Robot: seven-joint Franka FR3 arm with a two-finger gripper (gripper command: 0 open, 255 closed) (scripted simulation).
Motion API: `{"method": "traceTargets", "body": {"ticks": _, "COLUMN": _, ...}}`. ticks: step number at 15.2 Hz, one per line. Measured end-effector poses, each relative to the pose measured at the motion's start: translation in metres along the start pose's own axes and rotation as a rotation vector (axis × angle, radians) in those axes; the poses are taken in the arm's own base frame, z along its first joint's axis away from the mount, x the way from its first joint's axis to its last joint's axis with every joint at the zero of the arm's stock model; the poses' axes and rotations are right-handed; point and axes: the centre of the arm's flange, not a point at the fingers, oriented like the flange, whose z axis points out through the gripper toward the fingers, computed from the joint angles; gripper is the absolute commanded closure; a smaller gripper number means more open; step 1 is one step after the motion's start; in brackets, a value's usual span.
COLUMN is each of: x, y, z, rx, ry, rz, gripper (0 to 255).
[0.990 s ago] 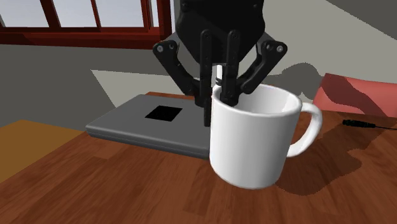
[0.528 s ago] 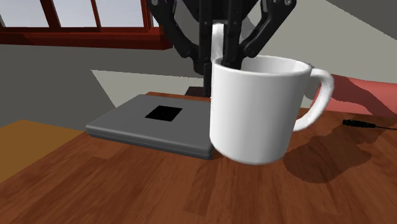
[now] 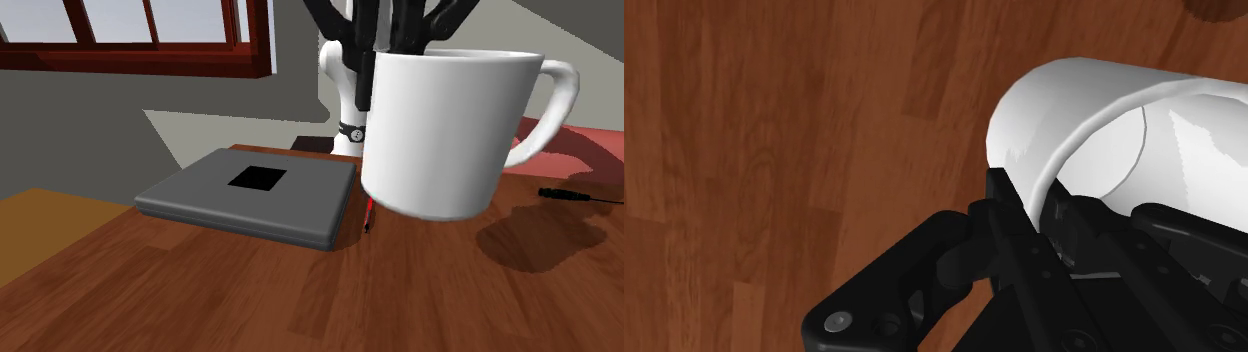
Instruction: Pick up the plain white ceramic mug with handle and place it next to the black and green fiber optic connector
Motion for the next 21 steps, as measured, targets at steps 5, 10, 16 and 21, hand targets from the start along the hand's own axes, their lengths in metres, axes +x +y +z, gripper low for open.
{"method": "traceTargets", "body": {"ticks": 5, "x": -0.013, "y": -0.062, "z": -0.002, "rx": 0.0, "ry": 0.0, "rz": -0.001, "gripper": 255}}
{"method": "traceTargets", "body": {"ticks": 10, "x": -0.029, "y": -0.13, "z": 0.0, "rx": 0.0, "ry": 0.0, "rz": -0.001, "gripper": 255}}
{"method": "traceTargets", "body": {"ticks": 16, "x": -0.042, "y": -0.204, "z": -0.001, "rx": 0.0, "ry": 0.0, "rz": -0.001, "gripper": 255}}
{"method": "traceTargets", "body": {"ticks": 21, "x": -0.059, "y": -0.27, "z": -0.003, "rx": 0.0, "ry": 0.0, "rz": -0.002, "gripper": 255}}
